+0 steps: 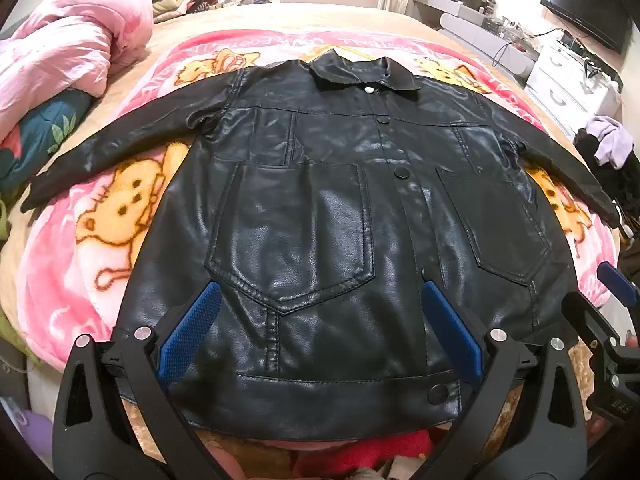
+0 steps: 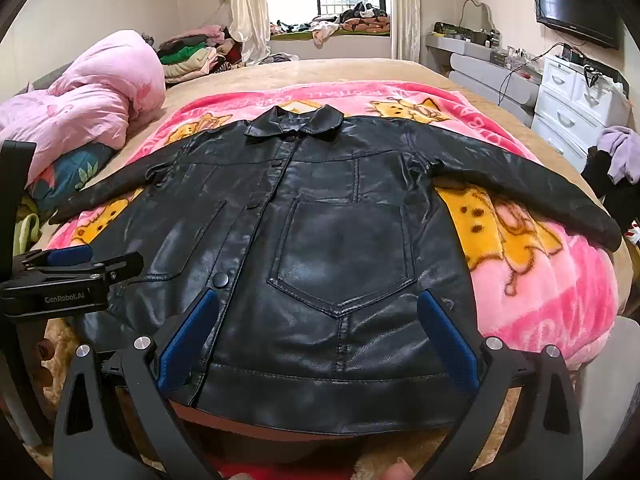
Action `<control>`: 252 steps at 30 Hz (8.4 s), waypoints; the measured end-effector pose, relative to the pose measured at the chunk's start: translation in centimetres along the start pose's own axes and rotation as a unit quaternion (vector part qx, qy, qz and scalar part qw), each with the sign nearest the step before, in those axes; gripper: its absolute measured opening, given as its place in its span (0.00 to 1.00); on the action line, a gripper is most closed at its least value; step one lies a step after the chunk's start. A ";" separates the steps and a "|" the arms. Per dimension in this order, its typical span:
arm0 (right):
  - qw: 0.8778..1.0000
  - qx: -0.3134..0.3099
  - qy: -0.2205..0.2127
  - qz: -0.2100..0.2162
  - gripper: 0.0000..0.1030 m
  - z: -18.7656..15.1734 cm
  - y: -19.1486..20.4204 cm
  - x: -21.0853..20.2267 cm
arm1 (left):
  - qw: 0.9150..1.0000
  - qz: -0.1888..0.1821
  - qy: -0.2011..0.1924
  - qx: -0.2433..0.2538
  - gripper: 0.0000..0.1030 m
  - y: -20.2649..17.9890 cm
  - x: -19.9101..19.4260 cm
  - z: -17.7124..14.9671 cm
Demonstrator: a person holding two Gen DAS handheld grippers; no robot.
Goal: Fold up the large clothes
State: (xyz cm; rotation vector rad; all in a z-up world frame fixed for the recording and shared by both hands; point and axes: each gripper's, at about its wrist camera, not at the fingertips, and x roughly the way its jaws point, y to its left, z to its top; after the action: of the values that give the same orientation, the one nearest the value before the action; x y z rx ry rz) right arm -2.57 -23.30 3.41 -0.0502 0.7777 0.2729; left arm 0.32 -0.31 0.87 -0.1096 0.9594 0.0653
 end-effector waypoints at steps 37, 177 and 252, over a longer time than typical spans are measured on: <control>1.000 -0.019 -0.004 -0.001 0.96 0.4 0.8 -0.4 | 1.000 0.006 -0.010 0.008 0.91 -0.1 -0.6 0.4; 0.946 0.230 -0.226 -0.026 0.10 21.0 -31.1 3.1 | 0.989 -0.137 0.029 -0.036 0.91 -1.8 12.0 20.6; 0.985 0.060 -0.076 0.142 0.55 14.4 -6.5 11.4 | 0.962 -0.238 -0.062 -0.116 0.06 8.7 9.1 17.9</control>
State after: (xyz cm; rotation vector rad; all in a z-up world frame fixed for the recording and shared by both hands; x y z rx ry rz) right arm 16.71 -24.92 5.38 0.1951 0.6459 0.4944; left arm 19.20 10.55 3.00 -0.5439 0.7772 -0.2578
